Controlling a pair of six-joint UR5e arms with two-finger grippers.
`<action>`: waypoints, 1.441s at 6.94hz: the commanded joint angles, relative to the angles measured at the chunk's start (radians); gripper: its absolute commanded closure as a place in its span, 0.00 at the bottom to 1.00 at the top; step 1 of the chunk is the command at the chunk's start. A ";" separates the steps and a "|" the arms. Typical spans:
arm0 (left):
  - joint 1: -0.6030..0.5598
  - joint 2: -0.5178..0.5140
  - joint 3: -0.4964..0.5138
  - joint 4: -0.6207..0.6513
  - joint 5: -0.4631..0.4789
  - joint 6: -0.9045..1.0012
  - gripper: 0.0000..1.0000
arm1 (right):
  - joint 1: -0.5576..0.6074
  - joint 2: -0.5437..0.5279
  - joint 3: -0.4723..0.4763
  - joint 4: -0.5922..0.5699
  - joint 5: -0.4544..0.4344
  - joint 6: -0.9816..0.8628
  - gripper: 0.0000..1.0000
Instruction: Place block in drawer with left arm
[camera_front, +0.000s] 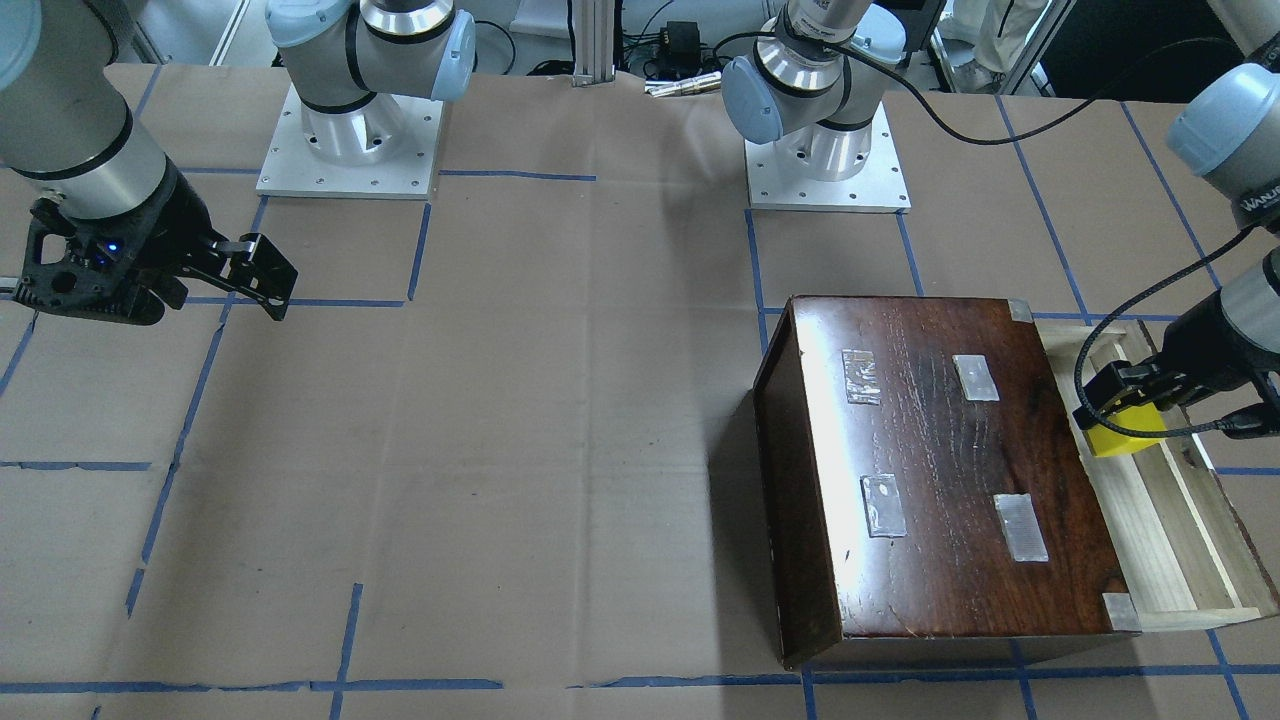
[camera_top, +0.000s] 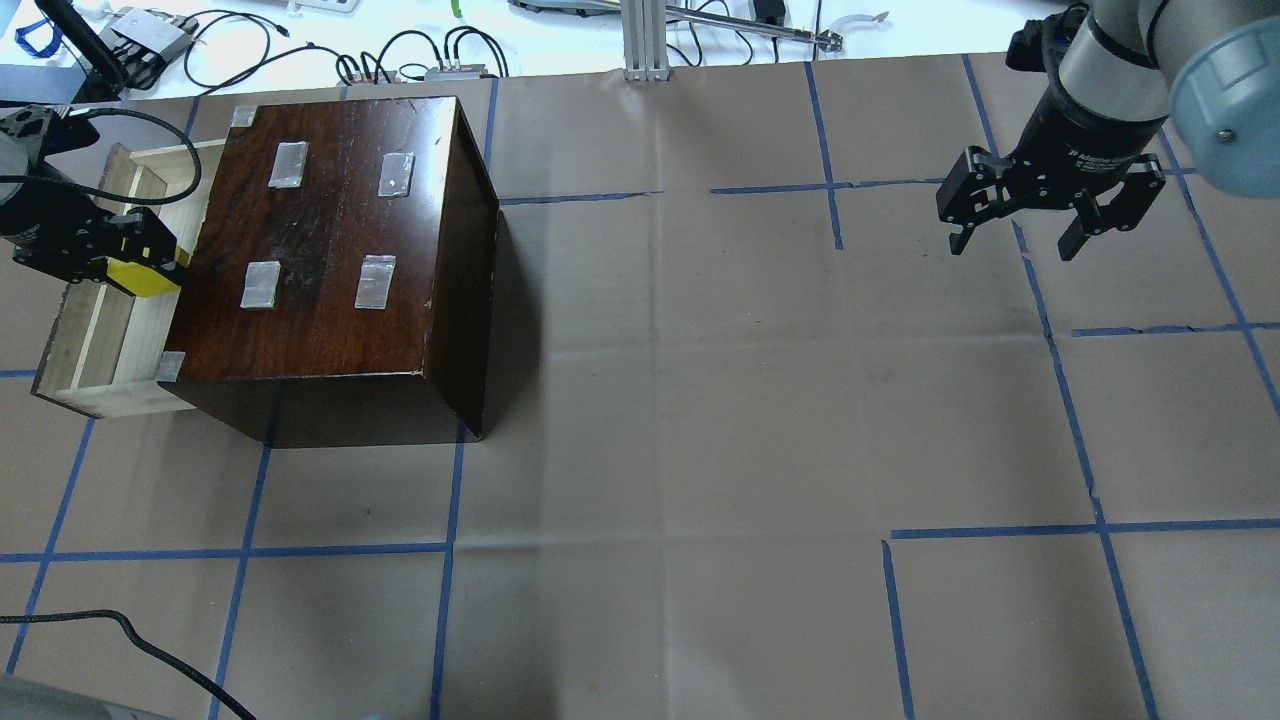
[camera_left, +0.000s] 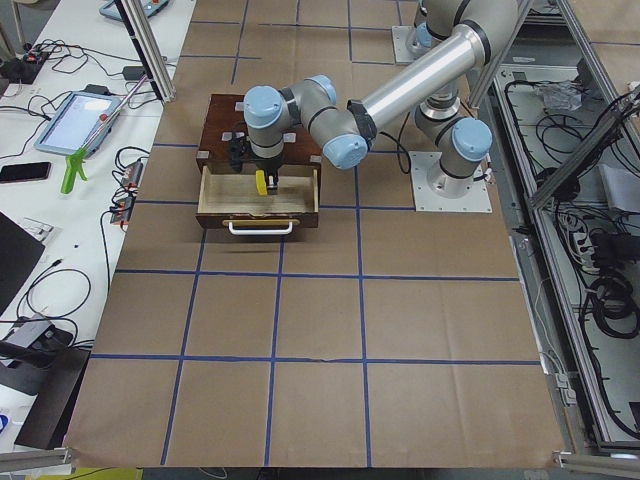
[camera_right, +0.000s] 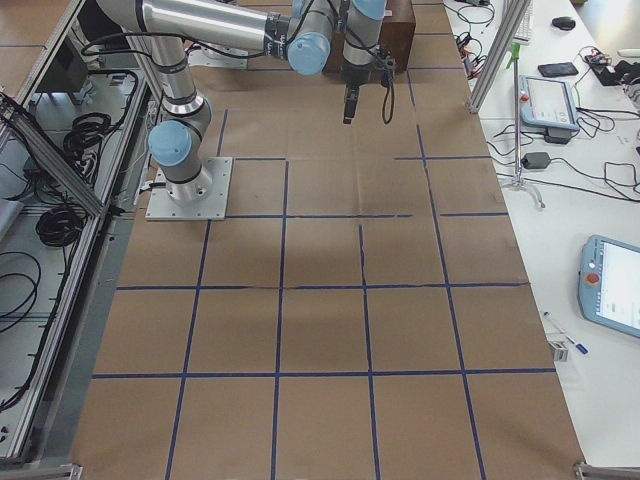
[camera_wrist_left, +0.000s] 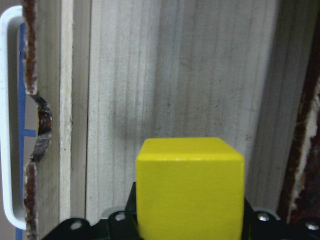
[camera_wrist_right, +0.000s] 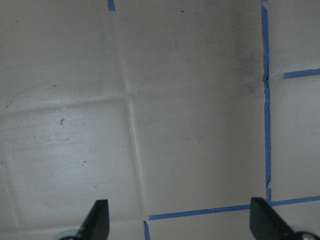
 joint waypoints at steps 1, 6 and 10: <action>0.000 -0.005 -0.010 0.007 -0.002 -0.003 0.18 | 0.000 0.000 0.000 0.000 0.000 0.000 0.00; -0.001 0.088 0.085 -0.122 0.067 -0.006 0.02 | 0.000 0.000 -0.001 0.000 0.000 0.000 0.00; -0.182 0.182 0.119 -0.246 0.069 -0.311 0.01 | 0.000 0.000 0.000 0.000 0.000 0.002 0.00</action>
